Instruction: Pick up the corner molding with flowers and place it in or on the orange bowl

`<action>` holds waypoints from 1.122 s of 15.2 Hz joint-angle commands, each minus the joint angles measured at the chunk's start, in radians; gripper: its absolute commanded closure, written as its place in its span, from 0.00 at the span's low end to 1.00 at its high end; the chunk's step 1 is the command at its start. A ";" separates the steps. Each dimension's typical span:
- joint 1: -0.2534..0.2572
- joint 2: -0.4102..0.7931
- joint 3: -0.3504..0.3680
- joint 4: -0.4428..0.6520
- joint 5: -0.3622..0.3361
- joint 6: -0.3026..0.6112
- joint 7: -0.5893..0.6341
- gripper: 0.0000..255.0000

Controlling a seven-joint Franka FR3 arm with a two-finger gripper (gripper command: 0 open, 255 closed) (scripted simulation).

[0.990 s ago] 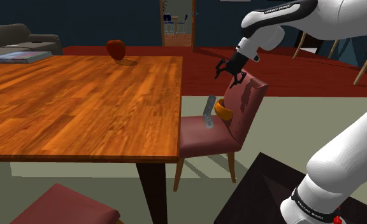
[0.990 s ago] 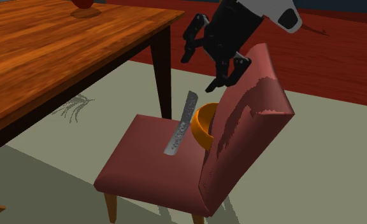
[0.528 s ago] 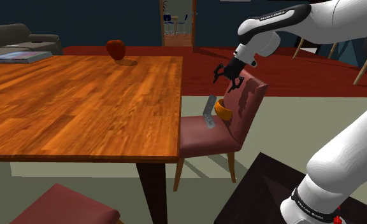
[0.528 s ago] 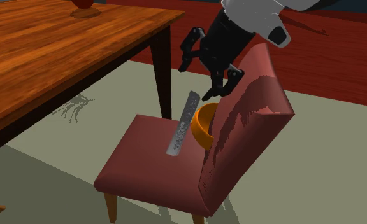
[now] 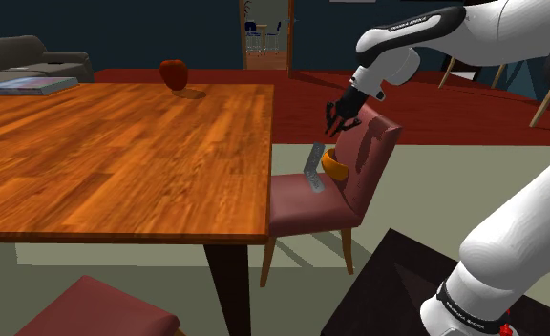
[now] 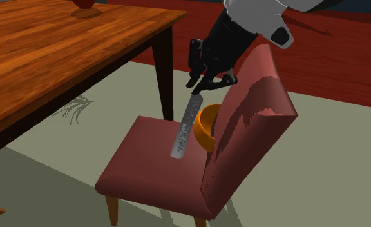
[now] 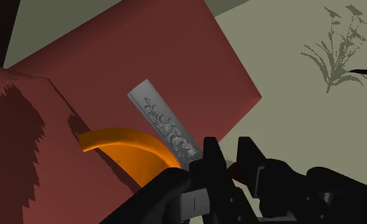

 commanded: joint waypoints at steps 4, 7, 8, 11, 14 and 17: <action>0.000 0.000 0.000 0.000 0.000 0.000 0.000 1.00; 0.000 0.000 0.000 0.000 0.000 0.000 0.000 1.00; 0.000 0.000 0.000 0.000 0.000 0.000 0.000 0.00; 0.006 0.050 0.082 0.000 -0.225 0.173 0.162 0.00; 0.005 0.127 0.144 0.023 -0.517 0.289 0.380 0.00; 0.011 0.179 0.157 0.042 -0.676 0.328 0.500 0.00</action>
